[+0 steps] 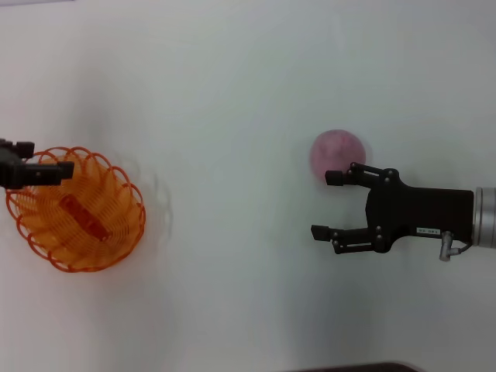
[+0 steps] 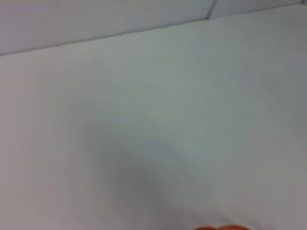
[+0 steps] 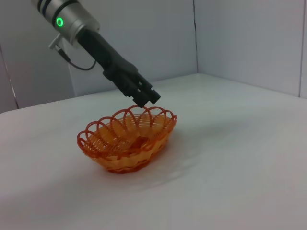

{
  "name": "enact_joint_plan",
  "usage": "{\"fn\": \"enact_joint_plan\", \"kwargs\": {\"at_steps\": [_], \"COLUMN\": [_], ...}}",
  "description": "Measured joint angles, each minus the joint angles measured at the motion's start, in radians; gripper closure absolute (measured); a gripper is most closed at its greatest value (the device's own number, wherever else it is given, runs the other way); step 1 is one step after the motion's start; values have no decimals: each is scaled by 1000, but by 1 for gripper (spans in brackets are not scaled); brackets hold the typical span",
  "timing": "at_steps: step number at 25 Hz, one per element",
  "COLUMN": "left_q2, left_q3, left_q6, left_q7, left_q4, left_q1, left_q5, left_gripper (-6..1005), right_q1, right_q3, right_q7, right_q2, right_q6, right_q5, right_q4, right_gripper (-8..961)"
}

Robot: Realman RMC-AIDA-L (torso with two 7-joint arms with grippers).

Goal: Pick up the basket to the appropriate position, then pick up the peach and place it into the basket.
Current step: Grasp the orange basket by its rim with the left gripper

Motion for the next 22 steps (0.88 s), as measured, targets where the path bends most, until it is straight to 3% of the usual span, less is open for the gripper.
{"fn": "enact_joint_plan", "kwargs": {"at_steps": [9, 22], "left_q2": [3, 3], "left_q3": [116, 139], "left_q6": [-70, -95], "left_q7": [9, -1], "left_q4": [21, 59], "left_q1": [-5, -29], "left_q5": [73, 124], "left_gripper": [127, 126], "right_q1": [1, 3], "right_q3": [0, 0], "right_q7": [-1, 1], "right_q2": [0, 0], "right_q6": [0, 0], "right_q5": [0, 0], "right_q4": [0, 0], "right_gripper": [-3, -3]}}
